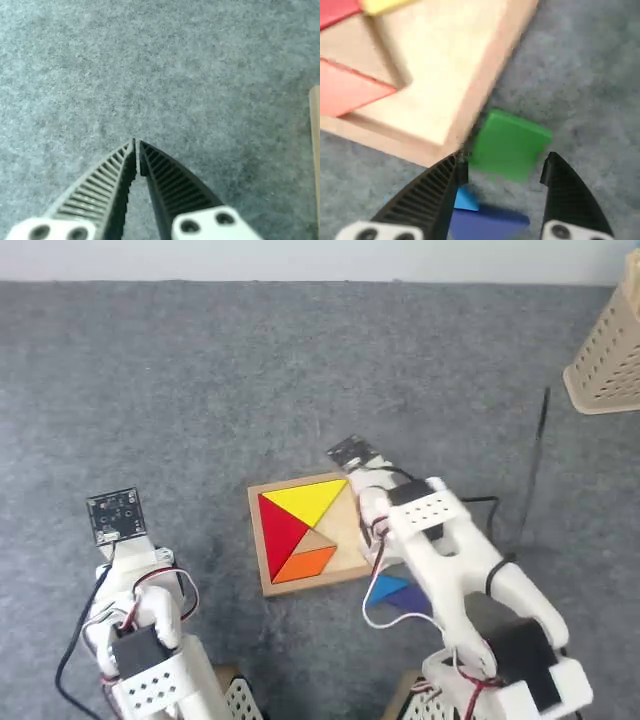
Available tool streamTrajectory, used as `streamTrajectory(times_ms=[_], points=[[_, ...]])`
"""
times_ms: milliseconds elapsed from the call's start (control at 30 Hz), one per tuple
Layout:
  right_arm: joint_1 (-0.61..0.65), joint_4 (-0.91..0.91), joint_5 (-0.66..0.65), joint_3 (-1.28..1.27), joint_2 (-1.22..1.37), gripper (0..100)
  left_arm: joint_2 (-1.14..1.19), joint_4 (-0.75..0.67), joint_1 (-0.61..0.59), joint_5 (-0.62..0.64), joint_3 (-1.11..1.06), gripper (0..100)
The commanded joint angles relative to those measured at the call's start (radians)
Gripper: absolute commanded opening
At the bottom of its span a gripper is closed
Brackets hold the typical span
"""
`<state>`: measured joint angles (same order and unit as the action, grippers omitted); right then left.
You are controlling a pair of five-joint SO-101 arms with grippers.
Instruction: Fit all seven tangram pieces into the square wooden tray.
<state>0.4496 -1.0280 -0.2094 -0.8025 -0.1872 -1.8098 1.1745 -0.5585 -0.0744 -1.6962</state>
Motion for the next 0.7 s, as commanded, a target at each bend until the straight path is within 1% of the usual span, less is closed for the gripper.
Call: streamTrajectory(times_ms=[0, 100, 267, 400, 467, 667], points=[[-0.073, 0.007, 0.012, 0.052, -0.01, 25.0, -0.008, 0.006, 0.003, 0.014, 0.01, 1], [-0.091, 0.01, 0.006, 0.046, -0.01, 25.0, -0.008, 0.006, 0.003, 0.014, 0.01, 1], [-0.056, 0.064, 0.011, -0.009, -0.01, 24.9, -0.008, 0.006, 0.003, 0.014, 0.01, 1], [-0.05, 0.062, 0.023, -0.009, -0.03, 24.9, -0.008, 0.006, 0.003, 0.014, 0.01, 1], [-0.03, 0.062, 0.057, -0.009, -0.053, 24.9, -0.008, 0.006, 0.003, 0.014, 0.01, 1], [0.048, 0.07, 0.066, -0.061, -0.162, 24.9, -0.008, 0.006, 0.003, 0.014, 0.01, 1]])
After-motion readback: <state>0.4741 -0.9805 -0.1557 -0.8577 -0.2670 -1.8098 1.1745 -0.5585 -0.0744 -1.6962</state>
